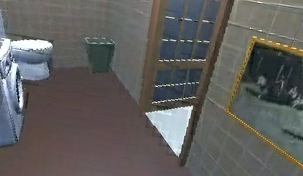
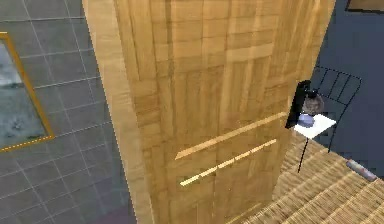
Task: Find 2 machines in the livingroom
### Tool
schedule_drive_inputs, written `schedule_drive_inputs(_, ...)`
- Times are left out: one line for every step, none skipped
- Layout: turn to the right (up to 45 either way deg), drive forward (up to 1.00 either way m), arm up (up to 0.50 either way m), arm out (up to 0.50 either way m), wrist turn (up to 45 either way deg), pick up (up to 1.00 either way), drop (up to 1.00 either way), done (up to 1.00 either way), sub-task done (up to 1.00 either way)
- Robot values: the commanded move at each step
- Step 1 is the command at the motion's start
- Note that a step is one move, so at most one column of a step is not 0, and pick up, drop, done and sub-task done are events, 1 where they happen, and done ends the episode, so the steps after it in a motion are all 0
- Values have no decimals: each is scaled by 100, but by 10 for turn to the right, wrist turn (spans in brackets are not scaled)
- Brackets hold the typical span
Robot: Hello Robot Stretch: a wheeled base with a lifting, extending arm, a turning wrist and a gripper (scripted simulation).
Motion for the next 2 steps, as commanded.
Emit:
schedule_drive_inputs(0,100,0,0,0,0,0,0,0)
schedule_drive_inputs(0,40,0,0,0,0,0,0,0)
